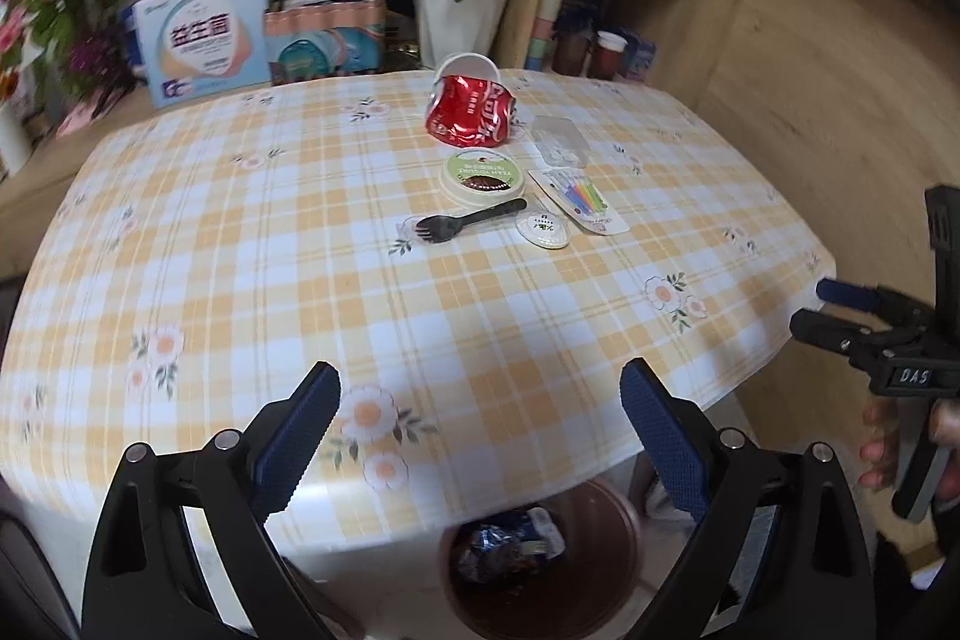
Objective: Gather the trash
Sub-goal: 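Move both tools back over the table toward the black spork, then grasp the black spork with the left tool while the right tool grasps the white round packet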
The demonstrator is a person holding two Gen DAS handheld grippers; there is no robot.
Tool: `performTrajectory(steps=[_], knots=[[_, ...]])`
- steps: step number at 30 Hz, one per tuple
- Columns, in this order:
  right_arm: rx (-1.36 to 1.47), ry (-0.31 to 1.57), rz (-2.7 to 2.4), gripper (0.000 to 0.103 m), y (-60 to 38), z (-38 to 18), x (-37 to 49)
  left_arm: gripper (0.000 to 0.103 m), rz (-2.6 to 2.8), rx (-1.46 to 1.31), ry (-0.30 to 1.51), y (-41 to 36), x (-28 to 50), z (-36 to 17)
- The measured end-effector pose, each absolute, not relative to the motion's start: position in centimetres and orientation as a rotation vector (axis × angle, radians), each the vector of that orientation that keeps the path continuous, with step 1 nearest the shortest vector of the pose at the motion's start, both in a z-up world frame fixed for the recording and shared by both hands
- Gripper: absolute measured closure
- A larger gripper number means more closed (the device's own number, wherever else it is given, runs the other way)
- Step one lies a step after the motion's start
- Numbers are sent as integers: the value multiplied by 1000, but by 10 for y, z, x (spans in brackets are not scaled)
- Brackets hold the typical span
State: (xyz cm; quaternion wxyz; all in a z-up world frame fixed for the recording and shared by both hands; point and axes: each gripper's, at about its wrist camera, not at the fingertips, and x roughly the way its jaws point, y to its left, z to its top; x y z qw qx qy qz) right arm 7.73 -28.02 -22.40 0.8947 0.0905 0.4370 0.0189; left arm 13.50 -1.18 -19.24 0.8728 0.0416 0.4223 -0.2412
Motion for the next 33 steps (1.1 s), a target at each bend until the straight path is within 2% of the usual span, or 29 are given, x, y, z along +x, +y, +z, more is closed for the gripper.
performTrajectory(steps=[6,16,27,31,33], knots=[[225,950,50,6,-290,-241,110,13,-590,170,899,-36,182,-210],[213,1054,-5,6,-311,-278,160,28,-602,350,920,-82,274,-254],[252,1054,37,6,-322,-294,186,30,-674,437,955,-114,321,-289],[242,1054,55,6,-319,-294,195,38,-707,401,971,-113,323,-294],[232,1051,67,6,-315,-293,199,48,-701,388,965,-110,321,-293]])
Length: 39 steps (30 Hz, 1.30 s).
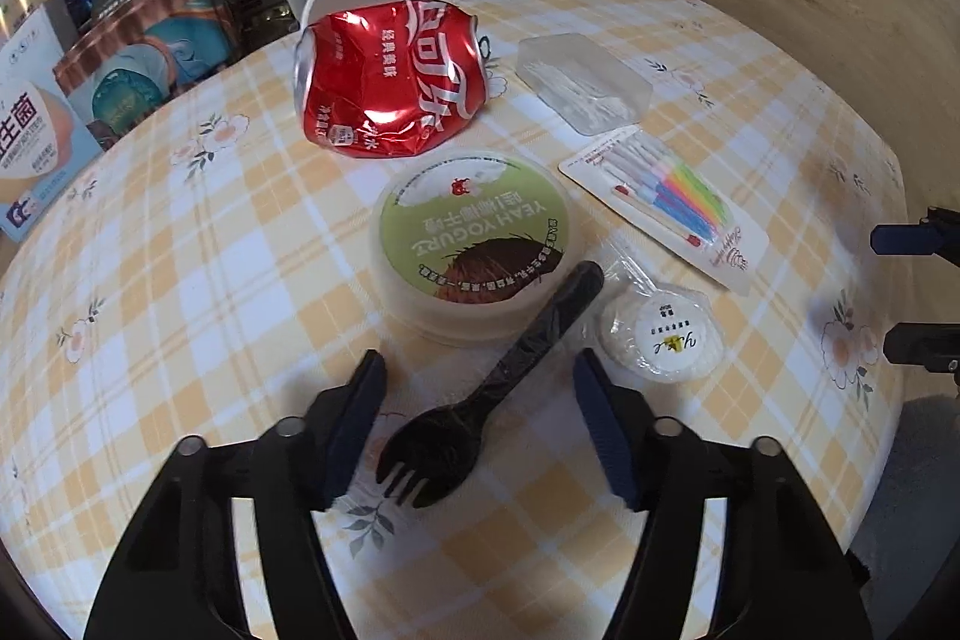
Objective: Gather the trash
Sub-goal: 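Grasp the black spork with the left tool while the right tool grasps the white round packet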
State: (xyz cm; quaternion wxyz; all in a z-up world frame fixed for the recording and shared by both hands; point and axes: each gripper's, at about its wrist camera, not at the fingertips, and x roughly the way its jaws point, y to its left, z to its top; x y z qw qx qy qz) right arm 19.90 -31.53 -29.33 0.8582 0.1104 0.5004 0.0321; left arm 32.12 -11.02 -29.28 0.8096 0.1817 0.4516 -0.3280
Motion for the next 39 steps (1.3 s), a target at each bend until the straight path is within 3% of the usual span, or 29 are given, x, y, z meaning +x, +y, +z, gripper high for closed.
performTrajectory(steps=[2,4,5,7,17,25,31,34,39], knots=[[222,1043,92,6,-310,-292,203,73,-699,387,959,-107,318,-291],[206,1034,123,7,-302,-290,207,84,-692,385,965,-104,315,-290],[197,1031,134,14,-298,-289,209,91,-689,385,956,-99,311,-288],[174,1035,164,20,-288,-289,215,95,-675,369,949,-90,307,-284],[42,1003,281,44,-236,-289,255,97,-598,64,937,-15,280,-255],[-79,1052,299,49,-210,-307,291,97,-499,-193,928,47,235,-250],[-69,1073,252,50,-210,-314,299,97,-474,-202,914,55,208,-245],[-84,1084,249,61,-206,-313,297,97,-468,-214,903,53,199,-240],[-95,1088,251,61,-201,-311,284,97,-459,-242,898,52,191,-234]])
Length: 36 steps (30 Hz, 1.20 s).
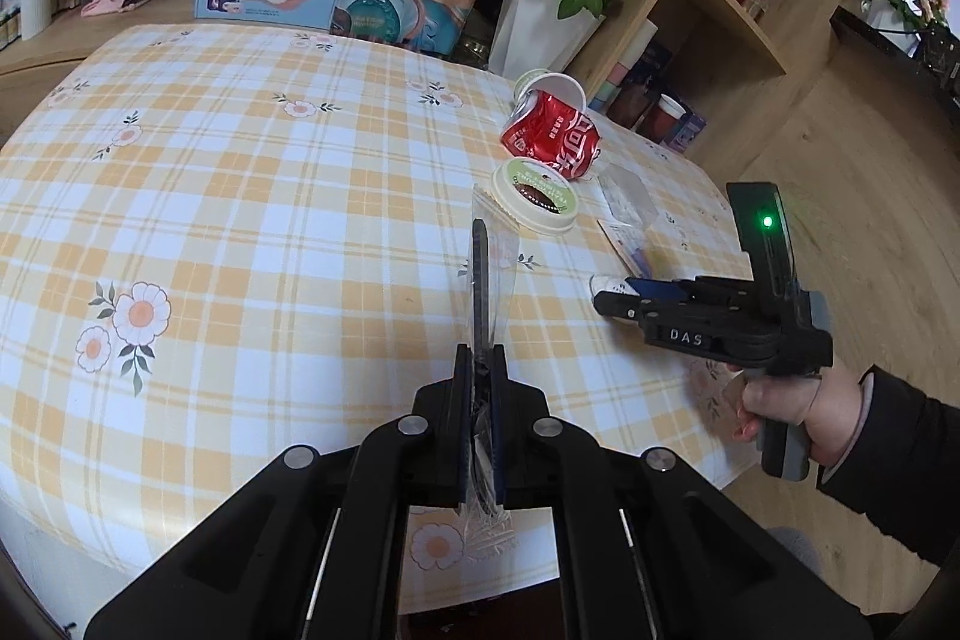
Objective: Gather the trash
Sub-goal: 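Grasp the black spork with the left tool while the right tool grasps the white round packet, then carry both items to the bin and open the right tool to drop the packet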
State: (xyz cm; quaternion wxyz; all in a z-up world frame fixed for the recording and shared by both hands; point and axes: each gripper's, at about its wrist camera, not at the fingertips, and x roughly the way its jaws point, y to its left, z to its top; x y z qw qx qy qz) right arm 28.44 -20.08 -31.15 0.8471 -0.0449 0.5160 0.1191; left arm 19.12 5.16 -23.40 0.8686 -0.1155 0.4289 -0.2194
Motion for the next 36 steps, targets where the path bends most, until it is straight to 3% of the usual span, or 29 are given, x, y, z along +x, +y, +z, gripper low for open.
performTrajectory(steps=[15,36], knots=[[105,934,247,61,-209,-270,216,97,-471,-240,885,44,159,-206],[140,788,245,61,-211,-216,84,97,-543,-197,855,14,77,-174]])
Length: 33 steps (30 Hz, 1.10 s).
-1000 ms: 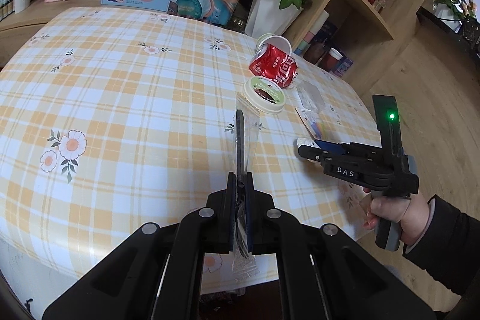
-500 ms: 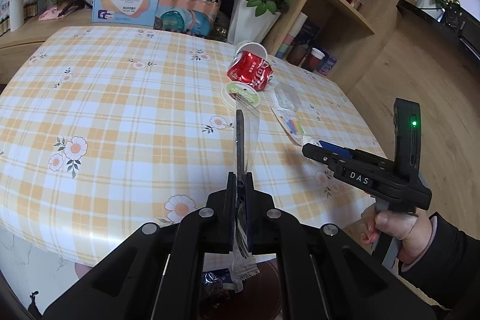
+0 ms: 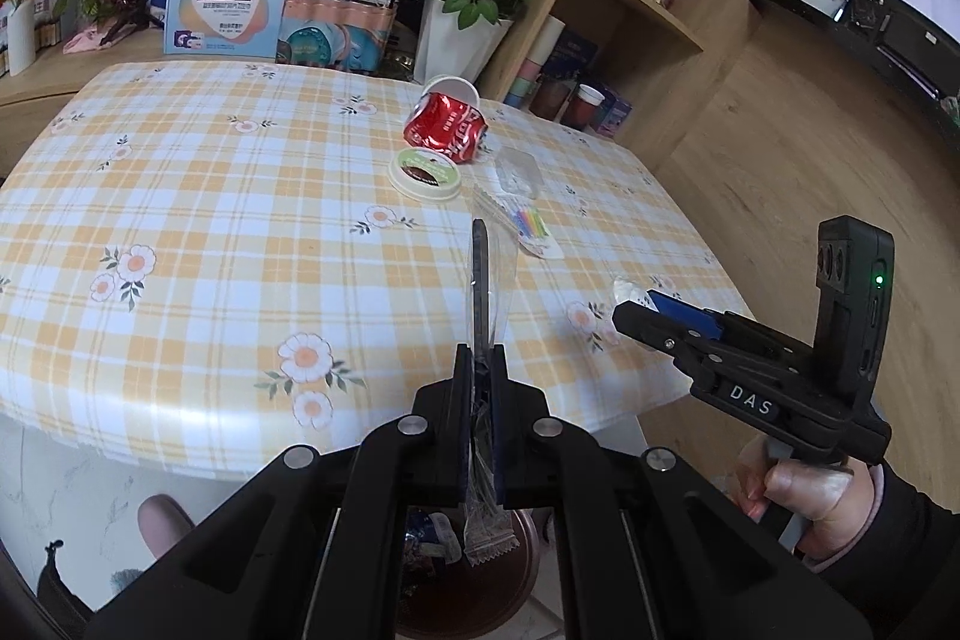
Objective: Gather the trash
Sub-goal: 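Carry both items to the bin and open the right tool to drop the packet, then open the left tool over the bin to drop the black spork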
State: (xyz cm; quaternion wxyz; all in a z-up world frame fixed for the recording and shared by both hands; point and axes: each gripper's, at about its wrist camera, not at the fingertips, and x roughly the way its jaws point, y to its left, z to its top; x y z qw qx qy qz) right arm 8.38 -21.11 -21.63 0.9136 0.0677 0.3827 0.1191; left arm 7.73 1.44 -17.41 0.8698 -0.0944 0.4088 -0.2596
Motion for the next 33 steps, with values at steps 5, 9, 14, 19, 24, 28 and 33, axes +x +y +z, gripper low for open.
performTrajectory(steps=[5,9,14,19,24,28,33], knots=[[141,775,238,61,-209,-217,52,97,-552,-168,847,11,54,-171],[127,786,244,61,-205,-223,29,97,-549,-163,829,13,40,-164],[141,786,249,61,-205,-225,11,97,-536,-161,808,19,25,-158],[162,807,258,61,-206,-235,0,97,-525,-169,828,22,19,-164],[180,835,264,61,-205,-247,-1,97,-516,-173,847,22,22,-171],[179,860,267,61,-203,-258,0,97,-514,-173,863,20,25,-177],[182,873,235,56,-207,-266,2,97,-519,-170,881,15,27,-183]])
